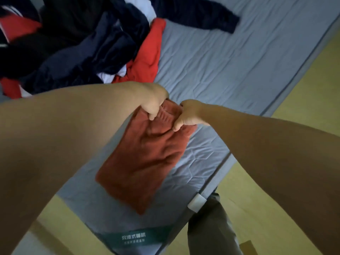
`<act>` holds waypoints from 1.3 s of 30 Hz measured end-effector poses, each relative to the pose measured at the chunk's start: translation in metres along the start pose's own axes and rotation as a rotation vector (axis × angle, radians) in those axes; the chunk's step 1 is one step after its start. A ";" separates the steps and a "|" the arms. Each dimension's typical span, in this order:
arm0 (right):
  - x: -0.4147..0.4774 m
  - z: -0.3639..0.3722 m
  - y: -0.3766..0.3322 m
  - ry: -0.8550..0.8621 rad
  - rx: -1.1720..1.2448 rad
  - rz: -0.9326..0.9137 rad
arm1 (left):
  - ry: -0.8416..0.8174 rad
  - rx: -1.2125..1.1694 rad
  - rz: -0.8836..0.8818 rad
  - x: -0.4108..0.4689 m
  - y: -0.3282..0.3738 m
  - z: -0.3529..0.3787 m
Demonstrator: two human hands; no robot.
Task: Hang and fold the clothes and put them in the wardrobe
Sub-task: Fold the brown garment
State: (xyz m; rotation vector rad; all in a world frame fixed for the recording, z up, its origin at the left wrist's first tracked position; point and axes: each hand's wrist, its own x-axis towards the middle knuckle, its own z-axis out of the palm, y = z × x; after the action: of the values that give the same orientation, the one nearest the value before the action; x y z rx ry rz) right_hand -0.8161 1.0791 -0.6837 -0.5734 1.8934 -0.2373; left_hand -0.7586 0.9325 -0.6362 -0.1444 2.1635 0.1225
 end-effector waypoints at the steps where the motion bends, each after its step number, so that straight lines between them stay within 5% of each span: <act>1: -0.014 -0.023 -0.011 0.053 -0.059 -0.019 | -0.017 -0.038 -0.006 -0.007 -0.006 -0.020; 10: -0.137 -0.155 -0.076 0.560 -0.382 -0.131 | 0.651 -0.077 0.070 -0.098 -0.017 -0.142; 18: -0.213 -0.083 -0.101 0.628 -0.553 -0.137 | 0.823 -0.295 0.052 -0.167 0.000 -0.056; 24: -0.276 0.014 -0.139 0.391 -0.621 -0.111 | 0.589 -0.289 0.139 -0.258 -0.012 0.023; 30: -0.295 -0.011 -0.201 0.051 -0.427 -0.098 | 0.260 -0.221 0.140 -0.316 -0.061 -0.022; 34: -0.248 -0.010 -0.192 -0.238 -0.107 0.010 | 0.035 -0.232 0.135 -0.279 -0.066 -0.034; 39: -0.125 0.037 -0.139 -0.317 -0.035 0.152 | -0.050 -0.294 0.073 -0.160 -0.062 0.033</act>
State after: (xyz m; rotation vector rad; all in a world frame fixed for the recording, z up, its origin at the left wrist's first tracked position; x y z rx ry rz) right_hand -0.7074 1.0248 -0.5367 -0.4578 1.6257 -0.0127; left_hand -0.6330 0.8850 -0.5242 -0.2278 2.0918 0.4820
